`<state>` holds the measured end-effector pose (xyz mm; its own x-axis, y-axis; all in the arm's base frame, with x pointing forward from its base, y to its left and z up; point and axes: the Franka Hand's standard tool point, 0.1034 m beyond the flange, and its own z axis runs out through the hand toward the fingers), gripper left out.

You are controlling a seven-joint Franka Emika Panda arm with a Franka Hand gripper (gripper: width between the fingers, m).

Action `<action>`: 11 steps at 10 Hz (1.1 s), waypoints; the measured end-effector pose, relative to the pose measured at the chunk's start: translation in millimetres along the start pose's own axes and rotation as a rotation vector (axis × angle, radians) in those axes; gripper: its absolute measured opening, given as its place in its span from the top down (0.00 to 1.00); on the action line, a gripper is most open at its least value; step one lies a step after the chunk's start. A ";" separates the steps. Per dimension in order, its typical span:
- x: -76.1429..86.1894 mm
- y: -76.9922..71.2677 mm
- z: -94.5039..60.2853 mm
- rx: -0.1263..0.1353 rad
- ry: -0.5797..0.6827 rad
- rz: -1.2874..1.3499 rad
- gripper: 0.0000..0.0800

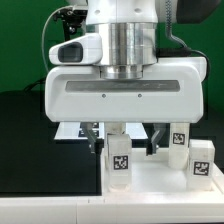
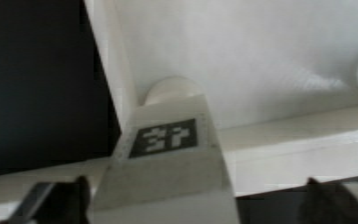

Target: Assemble square table

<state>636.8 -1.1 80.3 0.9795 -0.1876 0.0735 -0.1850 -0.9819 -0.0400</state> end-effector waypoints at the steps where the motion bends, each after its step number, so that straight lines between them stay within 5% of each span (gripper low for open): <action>1: 0.0 0.2 0.2 0.000 0.000 0.002 0.48; 2: -0.3 -0.2 0.5 0.001 -0.001 0.103 0.48; 3: -0.5 0.1 0.9 0.001 -0.001 0.153 0.64; 8: 1.3 1.7 3.4 -0.010 -0.005 0.889 0.64; 11: -2.0 4.9 3.7 0.061 -0.006 1.356 0.64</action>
Offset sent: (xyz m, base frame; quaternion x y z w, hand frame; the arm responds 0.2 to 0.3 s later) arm 0.0000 0.0000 0.0000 0.0000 0.0000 0.1938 0.9810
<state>634.3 -5.4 76.3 0.0314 -0.9975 -0.0634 -0.9924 -0.0236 -0.1204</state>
